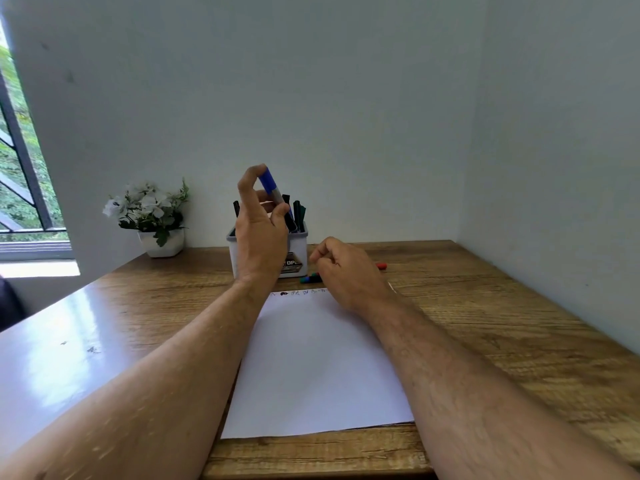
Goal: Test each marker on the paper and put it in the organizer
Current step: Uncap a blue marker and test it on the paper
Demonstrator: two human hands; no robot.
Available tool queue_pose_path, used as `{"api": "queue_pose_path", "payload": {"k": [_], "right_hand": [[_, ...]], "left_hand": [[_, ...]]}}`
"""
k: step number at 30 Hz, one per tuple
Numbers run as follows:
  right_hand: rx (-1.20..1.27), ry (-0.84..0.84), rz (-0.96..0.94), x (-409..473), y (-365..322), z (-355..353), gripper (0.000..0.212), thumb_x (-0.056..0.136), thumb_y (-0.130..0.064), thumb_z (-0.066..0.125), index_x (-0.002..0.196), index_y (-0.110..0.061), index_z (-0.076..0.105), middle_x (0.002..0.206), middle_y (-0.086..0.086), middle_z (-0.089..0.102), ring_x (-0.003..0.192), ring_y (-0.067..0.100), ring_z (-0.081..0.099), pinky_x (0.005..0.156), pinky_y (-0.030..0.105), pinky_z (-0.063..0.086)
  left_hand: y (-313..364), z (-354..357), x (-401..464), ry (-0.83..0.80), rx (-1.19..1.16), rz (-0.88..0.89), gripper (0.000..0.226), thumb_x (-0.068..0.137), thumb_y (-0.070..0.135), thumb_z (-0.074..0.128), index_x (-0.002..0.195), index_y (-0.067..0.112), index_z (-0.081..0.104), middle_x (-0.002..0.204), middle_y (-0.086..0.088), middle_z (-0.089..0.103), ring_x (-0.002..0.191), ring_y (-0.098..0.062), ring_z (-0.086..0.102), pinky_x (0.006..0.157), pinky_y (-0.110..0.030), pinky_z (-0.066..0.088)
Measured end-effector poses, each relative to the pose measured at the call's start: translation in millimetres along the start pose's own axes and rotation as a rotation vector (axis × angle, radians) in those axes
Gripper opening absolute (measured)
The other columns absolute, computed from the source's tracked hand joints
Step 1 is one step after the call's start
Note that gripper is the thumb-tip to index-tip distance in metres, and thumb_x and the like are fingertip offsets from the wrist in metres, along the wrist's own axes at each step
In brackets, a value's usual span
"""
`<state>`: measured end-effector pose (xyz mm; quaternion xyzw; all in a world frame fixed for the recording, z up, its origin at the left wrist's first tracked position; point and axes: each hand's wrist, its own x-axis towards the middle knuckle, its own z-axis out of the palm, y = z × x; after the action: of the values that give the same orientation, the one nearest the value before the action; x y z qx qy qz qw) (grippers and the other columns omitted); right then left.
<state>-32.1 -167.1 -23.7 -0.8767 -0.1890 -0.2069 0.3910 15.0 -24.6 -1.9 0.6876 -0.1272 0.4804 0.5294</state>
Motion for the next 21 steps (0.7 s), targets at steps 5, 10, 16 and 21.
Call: {"api": "queue_pose_path", "payload": {"k": [5,10,16,21], "right_hand": [[-0.044,-0.028,0.015,2,0,0,0.022,0.096,-0.018,0.044,0.105,-0.017,0.064,0.101,-0.003,0.065,0.09,0.013,0.058,0.067,0.028,0.042],[-0.077,-0.045,0.023,2,-1,1,0.021,0.096,-0.017,0.045,0.104,-0.019,0.064,0.1,-0.003,0.065,0.092,0.013,0.059,0.073,0.03,0.045],[-0.074,-0.062,0.053,4,0,1,0.021,0.095,-0.016,0.045,0.104,-0.017,0.064,0.099,-0.001,0.065,0.087,0.013,0.058,0.066,0.027,0.042],[-0.103,-0.052,0.074,3,-1,-1,0.02,0.09,-0.012,0.051,0.102,-0.017,0.066,0.088,-0.005,0.061,0.081,0.012,0.056,0.061,0.024,0.039]], "left_hand": [[-2,7,4,-0.044,0.014,-0.071,0.067,0.094,0.002,0.058,0.138,0.045,0.033,0.104,0.006,0.061,0.091,-0.011,0.067,0.075,-0.028,0.058],[-12,13,7,-0.15,0.136,-0.166,0.071,0.095,0.002,0.054,0.143,0.049,0.028,0.106,0.001,0.063,0.087,-0.009,0.064,0.069,-0.024,0.052],[-22,14,7,-0.344,0.326,-0.224,0.06,0.1,0.016,0.049,0.153,0.037,0.027,0.106,0.003,0.068,0.09,-0.009,0.06,0.07,-0.016,0.042],[-19,16,4,-0.368,0.482,-0.179,0.042,0.103,0.023,0.046,0.145,0.021,0.047,0.128,-0.006,0.065,0.115,-0.023,0.06,0.098,-0.034,0.045]]}}
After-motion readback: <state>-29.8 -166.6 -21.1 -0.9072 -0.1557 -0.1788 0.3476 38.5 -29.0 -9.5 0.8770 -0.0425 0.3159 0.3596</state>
